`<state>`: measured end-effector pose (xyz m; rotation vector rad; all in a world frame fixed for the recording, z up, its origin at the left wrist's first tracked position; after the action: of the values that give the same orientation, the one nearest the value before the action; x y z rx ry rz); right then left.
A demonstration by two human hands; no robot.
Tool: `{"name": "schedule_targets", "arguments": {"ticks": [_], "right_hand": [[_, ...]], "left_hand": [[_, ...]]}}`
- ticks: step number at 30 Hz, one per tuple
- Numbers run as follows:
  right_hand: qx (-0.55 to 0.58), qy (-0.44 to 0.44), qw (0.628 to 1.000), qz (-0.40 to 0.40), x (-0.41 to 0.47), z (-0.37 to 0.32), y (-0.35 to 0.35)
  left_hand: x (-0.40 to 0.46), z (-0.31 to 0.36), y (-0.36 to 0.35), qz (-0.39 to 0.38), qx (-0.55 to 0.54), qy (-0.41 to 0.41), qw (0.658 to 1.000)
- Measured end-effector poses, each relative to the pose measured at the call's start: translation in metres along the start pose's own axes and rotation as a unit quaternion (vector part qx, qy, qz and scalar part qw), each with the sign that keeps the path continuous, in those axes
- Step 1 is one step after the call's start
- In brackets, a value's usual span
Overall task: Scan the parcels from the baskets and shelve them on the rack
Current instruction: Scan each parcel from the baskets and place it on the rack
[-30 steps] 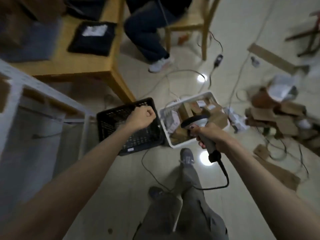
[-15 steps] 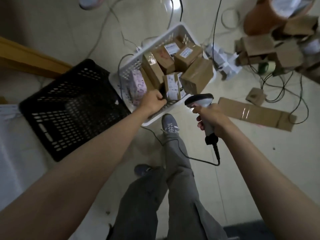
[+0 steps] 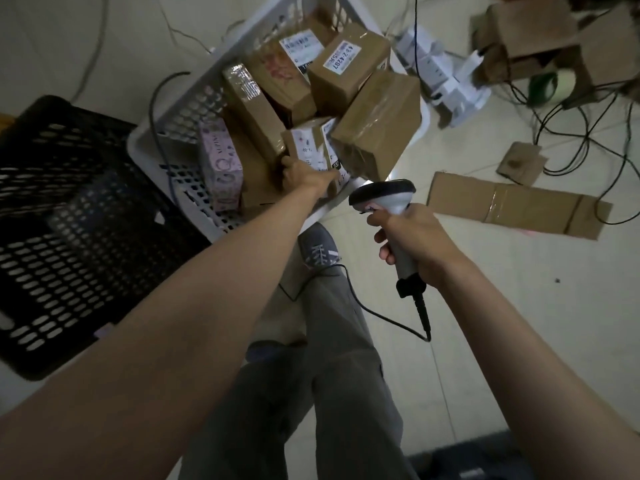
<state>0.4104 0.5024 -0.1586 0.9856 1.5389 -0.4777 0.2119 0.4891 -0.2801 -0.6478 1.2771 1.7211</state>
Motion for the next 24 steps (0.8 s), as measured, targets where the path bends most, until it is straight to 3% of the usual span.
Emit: {"name": "schedule_targets", "arguments": {"ticks": [5,12,24], "right_hand": [[0.015,0.029,0.999,-0.014,-0.011,-0.010,-0.010],[-0.005,0.080,0.996,-0.041,-0.075,-0.038,-0.035],[-0.046,0.216,0.967,-0.127,-0.318,-0.079,-0.117]], "left_hand": [[-0.016,-0.005,0.018,0.058,-0.003,-0.016,0.998],[-0.076,-0.034,0.097,0.096,-0.041,-0.045,0.993],[-0.260,-0.120,0.284,0.166,-0.180,-0.093,0.965]]}}
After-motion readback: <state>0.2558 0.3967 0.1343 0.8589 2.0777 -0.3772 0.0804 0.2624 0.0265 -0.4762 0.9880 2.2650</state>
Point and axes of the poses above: each hand's wrist, its own x-axis towards the middle knuckle, its own y-axis out of the back of the hand, z = x × y, the point moved 7 cm from there along x, towards the middle knuckle, and after that the axes turned 6 degrees about -y, right-handed, at the moved point
